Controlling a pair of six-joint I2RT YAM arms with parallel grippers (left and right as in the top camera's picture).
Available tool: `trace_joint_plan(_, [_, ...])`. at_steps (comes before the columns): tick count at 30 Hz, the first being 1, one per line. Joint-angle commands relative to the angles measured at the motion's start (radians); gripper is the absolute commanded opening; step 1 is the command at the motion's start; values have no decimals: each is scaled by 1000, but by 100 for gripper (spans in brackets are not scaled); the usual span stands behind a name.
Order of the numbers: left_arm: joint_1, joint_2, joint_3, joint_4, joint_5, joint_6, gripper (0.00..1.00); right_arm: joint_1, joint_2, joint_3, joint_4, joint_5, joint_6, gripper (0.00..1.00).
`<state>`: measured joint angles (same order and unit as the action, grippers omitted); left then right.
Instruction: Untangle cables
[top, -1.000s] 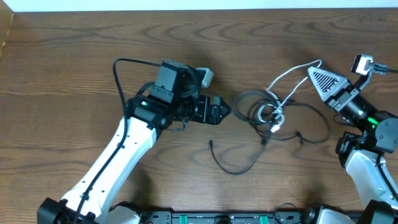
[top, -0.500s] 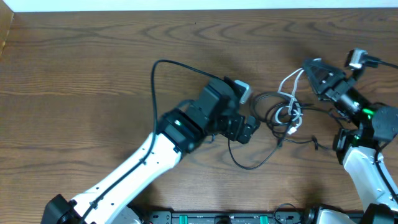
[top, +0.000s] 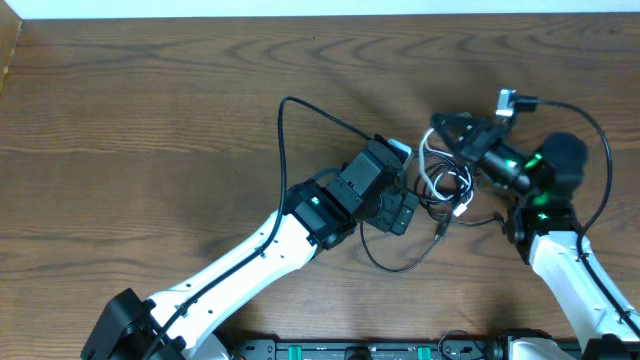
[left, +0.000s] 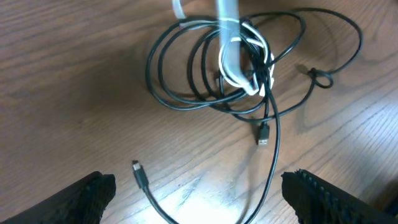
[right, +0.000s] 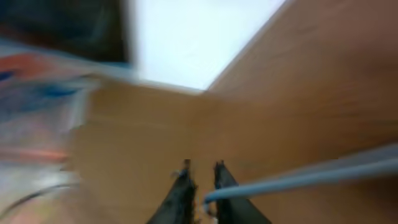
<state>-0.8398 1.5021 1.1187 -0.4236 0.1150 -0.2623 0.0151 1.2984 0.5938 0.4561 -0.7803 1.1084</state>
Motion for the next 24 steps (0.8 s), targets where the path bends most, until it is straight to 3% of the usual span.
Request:
trace_joint_plan(1, [1, 0, 10, -21, -23, -5, 92, 9, -4, 7, -128, 180, -364, 34])
trace_joint_plan(4, [1, 0, 9, -31, -23, -5, 93, 9, -5, 7, -210, 192, -424, 67])
trace_joint_plan(9, [1, 1, 9, -32, -23, -5, 92, 2, -5, 7, -339, 325, -434, 99])
trace_joint_plan(12, [1, 1, 9, -36, -23, -5, 92, 2, -5, 7, -489, 460, -437, 99])
trace_joint_plan(24, [1, 2, 9, -35, -23, -5, 92, 2, -4, 6, -848, 612, -407, 99])
